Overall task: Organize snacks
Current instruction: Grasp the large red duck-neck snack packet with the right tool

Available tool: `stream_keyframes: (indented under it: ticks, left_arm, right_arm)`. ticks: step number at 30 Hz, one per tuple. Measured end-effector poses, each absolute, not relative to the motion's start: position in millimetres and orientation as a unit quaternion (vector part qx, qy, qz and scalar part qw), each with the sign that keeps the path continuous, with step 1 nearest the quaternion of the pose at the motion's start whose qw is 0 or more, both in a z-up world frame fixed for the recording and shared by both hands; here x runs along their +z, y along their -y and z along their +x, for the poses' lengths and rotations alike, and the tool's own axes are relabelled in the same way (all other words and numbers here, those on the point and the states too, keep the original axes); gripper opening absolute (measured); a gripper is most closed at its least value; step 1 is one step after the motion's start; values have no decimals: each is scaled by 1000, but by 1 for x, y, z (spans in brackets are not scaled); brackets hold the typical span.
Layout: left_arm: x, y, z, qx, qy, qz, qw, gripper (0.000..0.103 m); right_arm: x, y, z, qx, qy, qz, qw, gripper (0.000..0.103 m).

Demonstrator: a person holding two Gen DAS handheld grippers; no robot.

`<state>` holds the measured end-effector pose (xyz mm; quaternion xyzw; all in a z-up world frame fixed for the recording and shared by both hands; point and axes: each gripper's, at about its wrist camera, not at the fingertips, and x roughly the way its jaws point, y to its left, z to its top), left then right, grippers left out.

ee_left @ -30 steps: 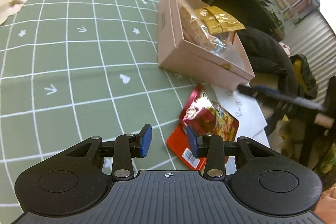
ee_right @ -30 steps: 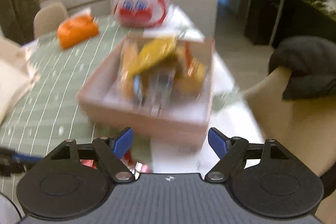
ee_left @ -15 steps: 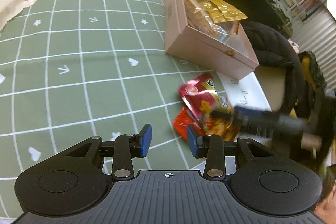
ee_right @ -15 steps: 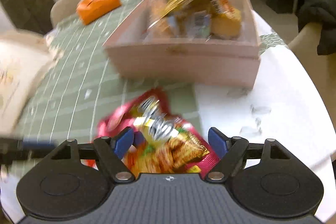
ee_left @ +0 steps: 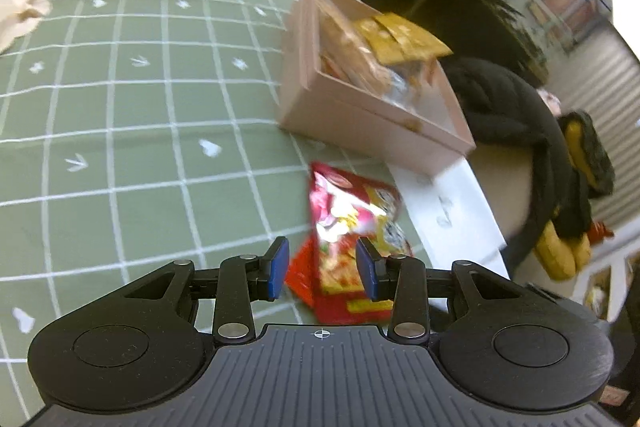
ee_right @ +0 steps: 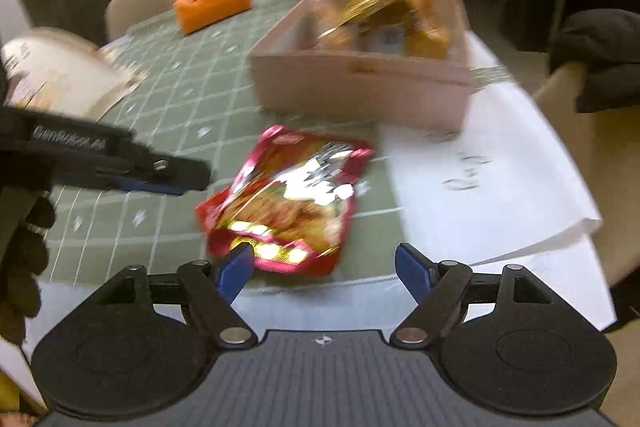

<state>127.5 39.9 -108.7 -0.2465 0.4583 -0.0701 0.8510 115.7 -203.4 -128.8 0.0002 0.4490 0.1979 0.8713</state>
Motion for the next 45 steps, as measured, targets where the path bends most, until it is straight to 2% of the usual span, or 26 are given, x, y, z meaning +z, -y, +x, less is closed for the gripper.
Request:
stream_keyframes:
  ticks: [3,7,17,23,26,27,28,32,37,45]
  left_arm:
    - [-107,-50,122,-59,-459,-250,850,41]
    - [-108,-62,111,-45,-463,-251,849,41]
    - [-116,-99,90,-3,-468,-275,840,41]
    - [-118,-95,96,-20,-473,-268,839,41]
    - [-116,-82,105,-47,-473,-255,842,41]
    - [-116,-77,108,-56,-473,-249,843,41]
    - [-116,-71,111,-68,-473,-240,845,41]
    - [-119,-42,126,-110,-482,-194,847,41]
    - [-124,-15,137,-129,-505,-150,840,41]
    - [-116,-11,132,-128,-491,-116,854,41]
  right_arm:
    - [-128,206,126,166,-438,31,883,83]
    - [-139,186,148,167,-456,33,874,83]
    - [-155,111,178,151,-444,-81,880,84]
    - [-153,127,173,163,-450,-65,875,84]
    - [-150,150,164,145,-450,-39,880,77]
    - [-147,159,160,137,-449,-25,883,71]
    - [-145,168,157,126,-449,-13,884,56]
    - [-144,201,146,106,-458,26,882,56]
    - [-146,211,129,92,-447,7,890,56]
    - [-144,219,113,105,-442,-12,891,56]
